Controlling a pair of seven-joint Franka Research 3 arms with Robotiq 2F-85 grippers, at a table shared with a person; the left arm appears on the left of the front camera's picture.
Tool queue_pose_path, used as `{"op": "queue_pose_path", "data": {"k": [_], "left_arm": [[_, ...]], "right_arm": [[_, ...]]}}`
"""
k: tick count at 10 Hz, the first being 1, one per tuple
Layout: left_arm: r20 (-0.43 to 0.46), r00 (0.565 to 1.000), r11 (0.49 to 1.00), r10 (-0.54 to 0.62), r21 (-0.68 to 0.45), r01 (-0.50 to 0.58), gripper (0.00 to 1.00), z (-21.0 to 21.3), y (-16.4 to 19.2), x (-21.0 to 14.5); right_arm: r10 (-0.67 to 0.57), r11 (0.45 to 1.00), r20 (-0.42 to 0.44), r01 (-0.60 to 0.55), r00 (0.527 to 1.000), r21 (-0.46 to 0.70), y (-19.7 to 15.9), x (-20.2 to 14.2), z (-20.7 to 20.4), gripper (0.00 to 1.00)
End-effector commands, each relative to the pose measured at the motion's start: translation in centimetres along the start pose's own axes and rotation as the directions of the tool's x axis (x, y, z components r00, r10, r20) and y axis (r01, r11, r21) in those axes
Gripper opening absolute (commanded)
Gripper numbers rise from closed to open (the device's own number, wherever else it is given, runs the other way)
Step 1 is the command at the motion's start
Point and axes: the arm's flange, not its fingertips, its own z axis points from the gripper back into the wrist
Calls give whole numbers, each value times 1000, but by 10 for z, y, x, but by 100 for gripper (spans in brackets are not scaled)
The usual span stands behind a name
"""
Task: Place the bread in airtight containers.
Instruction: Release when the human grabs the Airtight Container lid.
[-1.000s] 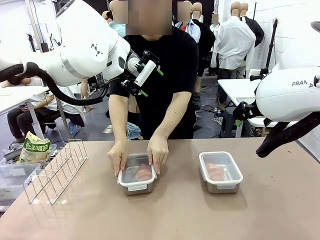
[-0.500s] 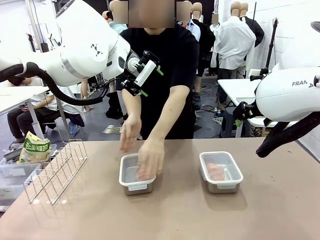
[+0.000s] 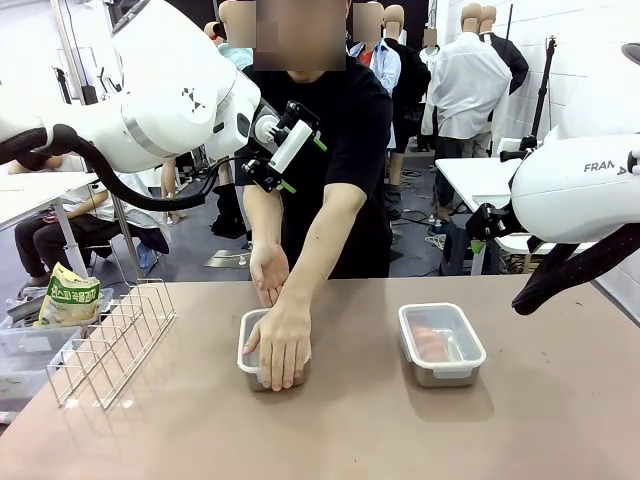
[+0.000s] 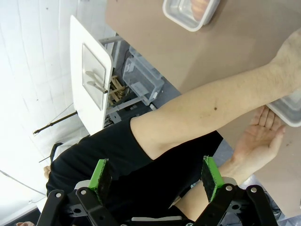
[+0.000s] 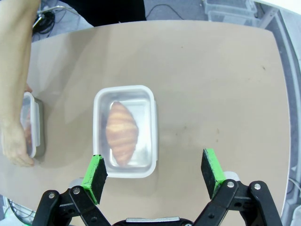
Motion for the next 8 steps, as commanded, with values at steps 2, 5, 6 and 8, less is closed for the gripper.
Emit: {"op": "queue_pose_path", "data": {"k": [2,5,6,8], "left_arm": [[-3,1000,1000,0,3,0,100,1,0,-1],[-3,1000,1000,0,3,0,100,1,0,-1],[-3,1000,1000,0,3,0,100,1,0,-1],[-3,1000,1000,0,3,0,100,1,0,-1]], "right_arm": [[-2,1000,2,2,1000,1,0,0,-1,100],[-2,1000,2,2,1000,1,0,0,-1,100],[-2,1000,2,2,1000,1,0,0,-1,100],[-2,1000,2,2,1000,1,0,0,-1,100]]}}
